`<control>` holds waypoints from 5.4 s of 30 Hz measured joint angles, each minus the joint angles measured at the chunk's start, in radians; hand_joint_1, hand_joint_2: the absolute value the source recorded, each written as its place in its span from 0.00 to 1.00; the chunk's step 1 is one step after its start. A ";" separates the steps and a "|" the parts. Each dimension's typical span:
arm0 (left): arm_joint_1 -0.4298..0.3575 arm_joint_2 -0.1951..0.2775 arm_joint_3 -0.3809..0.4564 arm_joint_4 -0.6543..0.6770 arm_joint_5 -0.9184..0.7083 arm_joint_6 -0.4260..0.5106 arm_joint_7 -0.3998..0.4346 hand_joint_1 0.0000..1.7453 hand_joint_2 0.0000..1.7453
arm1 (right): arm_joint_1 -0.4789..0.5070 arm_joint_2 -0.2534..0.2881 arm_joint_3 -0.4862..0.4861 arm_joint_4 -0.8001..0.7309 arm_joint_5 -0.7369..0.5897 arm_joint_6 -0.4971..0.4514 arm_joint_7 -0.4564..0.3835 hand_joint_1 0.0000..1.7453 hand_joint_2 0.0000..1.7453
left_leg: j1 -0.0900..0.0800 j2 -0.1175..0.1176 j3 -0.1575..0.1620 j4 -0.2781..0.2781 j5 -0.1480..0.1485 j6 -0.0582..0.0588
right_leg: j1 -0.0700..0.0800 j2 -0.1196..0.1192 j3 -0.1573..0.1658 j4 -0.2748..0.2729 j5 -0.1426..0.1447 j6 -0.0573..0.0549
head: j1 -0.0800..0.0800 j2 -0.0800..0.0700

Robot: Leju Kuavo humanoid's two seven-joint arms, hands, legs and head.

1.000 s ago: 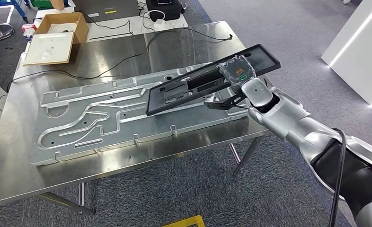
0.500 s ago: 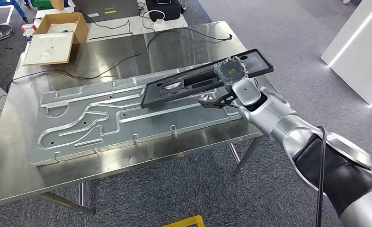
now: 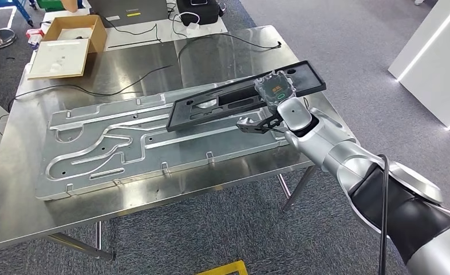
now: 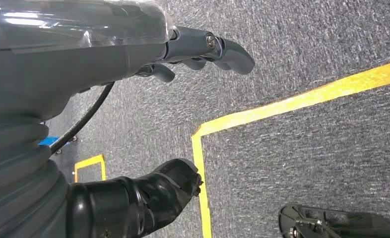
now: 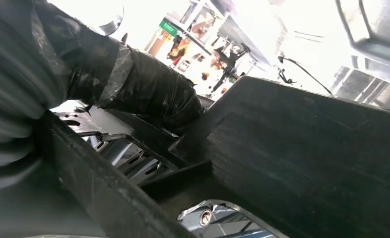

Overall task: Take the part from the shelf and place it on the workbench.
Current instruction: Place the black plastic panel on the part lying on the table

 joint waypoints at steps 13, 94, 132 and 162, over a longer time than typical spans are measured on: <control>0.000 0.000 0.002 0.000 -0.004 0.015 -0.008 0.00 1.00 | 0.023 0.000 -0.025 -0.001 -0.007 -0.001 -0.012 1.00 1.00 | 0.000 0.000 0.000 0.000 0.000 0.000 | 0.000 0.000 0.000 0.000 0.000 0.000 | 0.000 0.000; -0.006 0.000 0.002 0.000 -0.034 0.077 -0.069 0.00 0.00 | 0.129 0.163 -0.095 -0.086 0.012 -0.031 -0.061 0.00 0.00 | 0.000 0.001 0.001 0.000 0.000 0.000 | 0.001 0.002 0.001 0.000 0.000 0.000 | 0.000 0.000; -0.006 0.000 0.006 0.000 -0.024 0.069 -0.094 0.00 0.00 | 0.104 0.258 -0.005 -0.208 -0.014 -0.001 -0.082 0.00 0.00 | 0.000 0.001 0.001 0.000 0.000 0.000 | 0.001 0.001 0.001 0.000 0.000 0.000 | 0.000 0.000; -0.008 -0.001 0.021 0.000 -0.024 0.052 -0.116 0.00 0.00 | 0.230 0.349 0.123 -0.399 -0.100 -0.067 -0.083 0.00 0.00 | 0.000 0.001 0.001 -0.001 0.000 0.000 | 0.001 0.001 0.001 0.000 0.000 0.000 | 0.000 0.000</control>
